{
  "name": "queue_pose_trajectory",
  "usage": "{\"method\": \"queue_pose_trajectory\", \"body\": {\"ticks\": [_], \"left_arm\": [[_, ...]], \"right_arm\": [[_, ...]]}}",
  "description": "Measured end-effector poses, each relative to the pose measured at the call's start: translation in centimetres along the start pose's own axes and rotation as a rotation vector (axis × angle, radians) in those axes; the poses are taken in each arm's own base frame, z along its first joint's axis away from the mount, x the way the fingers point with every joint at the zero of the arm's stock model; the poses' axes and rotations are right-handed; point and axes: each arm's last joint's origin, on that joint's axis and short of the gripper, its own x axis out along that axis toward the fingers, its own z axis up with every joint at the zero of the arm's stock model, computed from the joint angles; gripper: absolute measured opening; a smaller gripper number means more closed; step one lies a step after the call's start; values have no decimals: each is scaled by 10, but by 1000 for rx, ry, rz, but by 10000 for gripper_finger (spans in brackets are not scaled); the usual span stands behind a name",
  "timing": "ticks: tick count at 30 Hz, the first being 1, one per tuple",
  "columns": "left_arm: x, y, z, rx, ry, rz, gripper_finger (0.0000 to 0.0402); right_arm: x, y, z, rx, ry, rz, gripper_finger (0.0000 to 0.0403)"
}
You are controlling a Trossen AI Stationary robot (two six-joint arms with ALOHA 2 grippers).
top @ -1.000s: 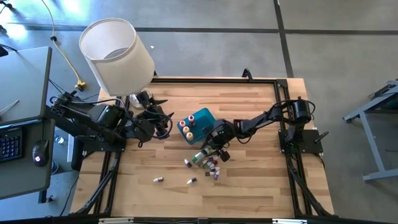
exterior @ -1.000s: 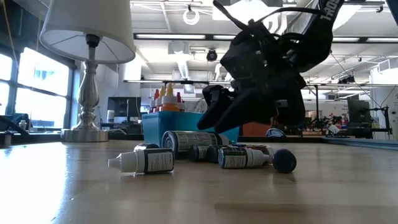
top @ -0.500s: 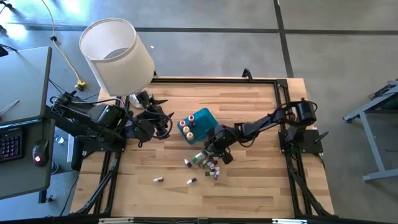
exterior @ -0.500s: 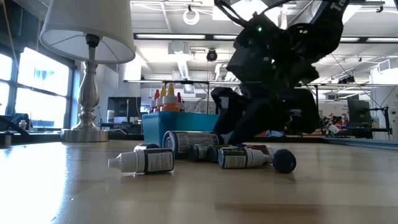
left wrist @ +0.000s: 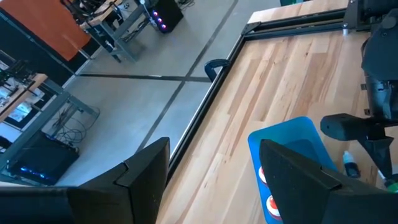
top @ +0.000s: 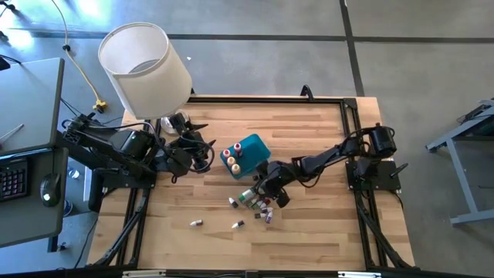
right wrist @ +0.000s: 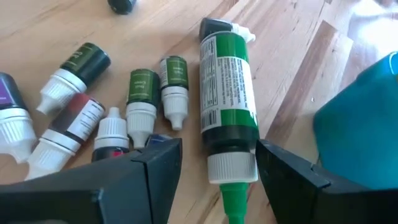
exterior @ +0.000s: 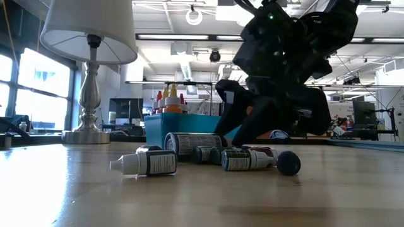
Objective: Pick & Place food coloring
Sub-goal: Put the large green food coloring bottle into the bin
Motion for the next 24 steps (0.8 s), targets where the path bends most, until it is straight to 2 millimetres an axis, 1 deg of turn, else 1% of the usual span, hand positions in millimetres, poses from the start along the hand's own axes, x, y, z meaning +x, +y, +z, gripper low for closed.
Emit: {"method": "queue_pose_trajectory", "body": {"ticks": [3,8,11,16,21,24], "left_arm": [[0,0,0,0,0,0,243],[0,0,0,1,1,0,243],[0,0,0,1,1,0,243],[0,0,0,2,1,0,243],[0,0,0,2,1,-1,243],[0,0,0,2,1,-1,243]], "right_arm": [[2,0,-1,0,2,1,199],[11,3,-10,5,32,7,199],[12,2,-10,2,31,-9,193],[13,0,-7,-3,-6,-36,157],[13,0,-9,2,29,-47,115],[13,1,-9,1,28,-48,111]]}}
